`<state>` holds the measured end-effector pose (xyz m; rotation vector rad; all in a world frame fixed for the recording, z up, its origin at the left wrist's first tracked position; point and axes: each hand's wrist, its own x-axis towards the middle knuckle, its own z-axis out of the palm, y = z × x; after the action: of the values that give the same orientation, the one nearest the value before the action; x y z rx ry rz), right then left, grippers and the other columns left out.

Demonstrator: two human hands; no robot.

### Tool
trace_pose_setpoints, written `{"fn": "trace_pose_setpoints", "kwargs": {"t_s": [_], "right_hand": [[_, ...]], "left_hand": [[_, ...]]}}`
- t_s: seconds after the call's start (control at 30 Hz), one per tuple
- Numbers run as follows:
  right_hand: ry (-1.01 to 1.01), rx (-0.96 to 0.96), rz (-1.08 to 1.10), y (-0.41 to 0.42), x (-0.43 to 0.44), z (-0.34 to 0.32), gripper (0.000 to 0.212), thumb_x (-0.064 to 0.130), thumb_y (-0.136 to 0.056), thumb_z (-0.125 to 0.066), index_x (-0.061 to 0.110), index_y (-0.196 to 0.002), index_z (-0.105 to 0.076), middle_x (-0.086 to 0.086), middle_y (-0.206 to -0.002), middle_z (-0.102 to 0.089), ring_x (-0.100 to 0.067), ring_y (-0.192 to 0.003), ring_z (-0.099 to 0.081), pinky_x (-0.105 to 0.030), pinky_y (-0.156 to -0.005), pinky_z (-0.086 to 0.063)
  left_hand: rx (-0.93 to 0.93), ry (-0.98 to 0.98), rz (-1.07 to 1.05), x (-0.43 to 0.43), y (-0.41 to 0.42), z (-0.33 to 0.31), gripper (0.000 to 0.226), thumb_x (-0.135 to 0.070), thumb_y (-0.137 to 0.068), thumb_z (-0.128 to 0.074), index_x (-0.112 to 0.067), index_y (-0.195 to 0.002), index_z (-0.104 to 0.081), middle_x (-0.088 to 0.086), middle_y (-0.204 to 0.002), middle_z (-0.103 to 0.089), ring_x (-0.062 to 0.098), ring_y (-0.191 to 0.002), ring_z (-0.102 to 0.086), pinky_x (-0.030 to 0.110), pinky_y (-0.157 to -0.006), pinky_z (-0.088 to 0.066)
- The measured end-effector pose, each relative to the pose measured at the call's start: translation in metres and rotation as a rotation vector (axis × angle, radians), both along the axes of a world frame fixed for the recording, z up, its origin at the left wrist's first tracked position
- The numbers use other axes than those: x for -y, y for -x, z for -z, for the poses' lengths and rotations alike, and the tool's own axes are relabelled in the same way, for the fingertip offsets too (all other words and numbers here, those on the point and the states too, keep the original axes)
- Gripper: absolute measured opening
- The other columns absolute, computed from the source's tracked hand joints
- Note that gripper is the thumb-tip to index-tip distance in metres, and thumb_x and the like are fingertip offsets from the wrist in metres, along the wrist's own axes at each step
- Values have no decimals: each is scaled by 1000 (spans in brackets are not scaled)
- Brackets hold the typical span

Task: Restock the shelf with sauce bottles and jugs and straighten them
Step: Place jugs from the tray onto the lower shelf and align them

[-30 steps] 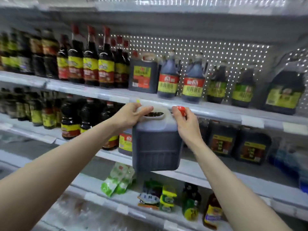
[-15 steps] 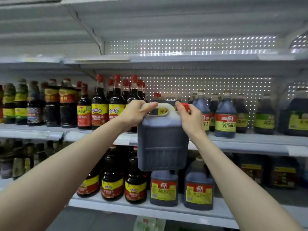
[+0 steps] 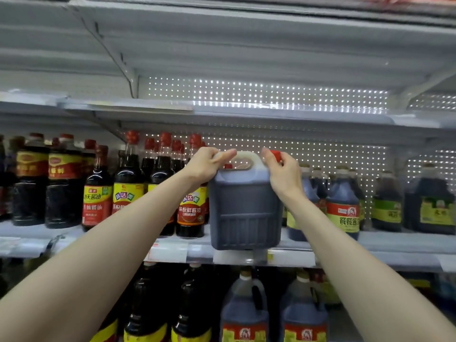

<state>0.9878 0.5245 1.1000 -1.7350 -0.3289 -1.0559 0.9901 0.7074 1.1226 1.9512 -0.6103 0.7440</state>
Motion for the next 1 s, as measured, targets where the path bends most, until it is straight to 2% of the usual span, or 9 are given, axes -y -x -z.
{"fn": "trace_pose_setpoints", "kwargs": {"t_s": [0.13,0.2,0.33,0.5,0.6,0.7,0.77,0.83,1.0], "right_hand": [[-8,-1,21,-27,4,-2,37,46,-93,-57,18,-69,-54,8,-63,-49,-4,-58,-42,-26,-59,-32],[-6,-4,19,-42,8,-6,36,46,-93,-56,21,-68,-52,7,-64,-49,-4,-58,-42,-18,-54,-34],[-16,-28,18,-69,15,-6,35,48,-93,-55,20,-73,-54,8,-67,-50,-3,-61,-44,-22,-56,-32],[-45,-56,15,-99,25,-1,40,50,-92,-55,21,-66,-49,7,-66,-48,-6,-62,-43,-19,-58,-34],[-55,-88,-1,-111,27,5,41,51,-92,-54,18,-67,-51,7,-66,-48,-10,-64,-45,-26,-60,-34],[-72,-126,-4,-123,30,8,45,55,-91,-53,17,-67,-50,3,-71,-50,-16,-72,-48,-30,-68,-34],[-71,-157,2,-129,32,7,47,58,-90,-52,15,-71,-50,-4,-82,-55,-22,-81,-52,-32,-72,-36],[-58,-197,12,-132,33,7,47,56,-91,-51,11,-80,-54,-10,-94,-58,-26,-89,-53,-33,-74,-36],[-71,-259,-9,-132,37,4,32,35,-96,-51,4,-89,-58,-7,-91,-55,-24,-85,-48,-30,-72,-33]], "left_hand": [[-12,15,5,6,-29,-4,40,-41,-92,-59,-7,-71,-52,-4,-57,-41,7,-51,-34,16,-42,-25],[-15,29,-12,10,-44,-7,40,-40,-92,-59,-7,-69,-55,-10,-53,-45,2,-49,-37,13,-42,-27],[-32,25,-29,19,-71,-8,43,-44,-91,-59,-3,-78,-61,-3,-60,-47,9,-55,-39,15,-44,-28],[-81,12,-58,30,-95,-5,46,-44,-91,-59,-11,-61,-48,-2,-58,-37,11,-53,-32,18,-42,-23],[-108,28,-73,34,-106,0,49,-40,-92,-60,-16,-53,-42,-4,-53,-36,10,-49,-31,15,-40,-24],[-136,39,-83,36,-114,0,46,-40,-91,-61,-11,-58,-48,-5,-53,-41,8,-48,-36,12,-40,-27],[-159,54,-47,37,-117,-1,47,-42,-91,-61,1,-70,-61,2,-63,-55,12,-57,-49,12,-51,-37],[-169,96,-1,38,-121,1,52,-41,-90,-62,11,-90,-67,11,-82,-66,17,-74,-59,21,-70,-45],[-158,243,-11,44,-128,16,26,-25,-94,-59,-2,-90,-70,8,-92,-69,19,-88,-62,31,-85,-48]]}}
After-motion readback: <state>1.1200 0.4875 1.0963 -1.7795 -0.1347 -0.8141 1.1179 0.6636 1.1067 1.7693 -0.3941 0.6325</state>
